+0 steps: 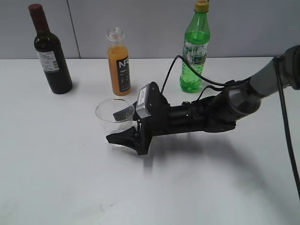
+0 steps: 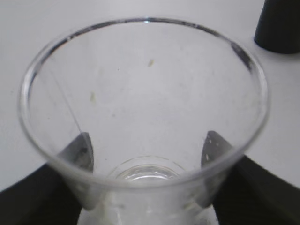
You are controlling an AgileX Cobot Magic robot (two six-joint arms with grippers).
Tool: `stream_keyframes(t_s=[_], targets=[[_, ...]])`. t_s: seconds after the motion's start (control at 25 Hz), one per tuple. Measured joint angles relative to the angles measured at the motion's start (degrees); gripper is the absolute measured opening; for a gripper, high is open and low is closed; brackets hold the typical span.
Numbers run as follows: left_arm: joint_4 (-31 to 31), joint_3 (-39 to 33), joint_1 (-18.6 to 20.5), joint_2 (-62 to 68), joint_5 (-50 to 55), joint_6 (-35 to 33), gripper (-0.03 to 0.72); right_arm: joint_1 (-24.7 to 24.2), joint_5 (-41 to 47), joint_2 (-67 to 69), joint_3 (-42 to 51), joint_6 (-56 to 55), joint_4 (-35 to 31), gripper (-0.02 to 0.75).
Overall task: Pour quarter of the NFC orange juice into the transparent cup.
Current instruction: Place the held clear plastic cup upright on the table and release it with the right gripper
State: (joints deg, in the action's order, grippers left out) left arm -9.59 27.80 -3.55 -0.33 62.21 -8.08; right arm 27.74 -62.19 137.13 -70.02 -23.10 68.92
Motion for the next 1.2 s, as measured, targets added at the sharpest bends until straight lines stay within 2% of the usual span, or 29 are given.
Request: stream_keyframes(t_s=[0.24,0.4,0.48,0.88,1.2], targets=[[0.0,0.0,0.0,0.0,0.0,0.0,0.569,0.0,0.9,0.8,0.0,-0.1,-1.2,0.546],[0.0,0.0,0.0,0.0,0.0,0.0,0.569,0.1,2.9,0.8,-0.2,-0.5,-0.2,0.623],[0.0,0.0,0.0,0.0,0.0,0.0,0.569,0.1,3.9,0.8,-0.2,-1.1,0.3,0.638],[0.0,0.0,0.0,0.0,0.0,0.0,0.569,0.1,4.9,0.5,-0.2,-4.0,1.8,0.641],[0.0,0.0,0.0,0.0,0.0,0.0,0.569,-0.3,14.7,-5.6,3.1,-6.4,6.5,0.636]])
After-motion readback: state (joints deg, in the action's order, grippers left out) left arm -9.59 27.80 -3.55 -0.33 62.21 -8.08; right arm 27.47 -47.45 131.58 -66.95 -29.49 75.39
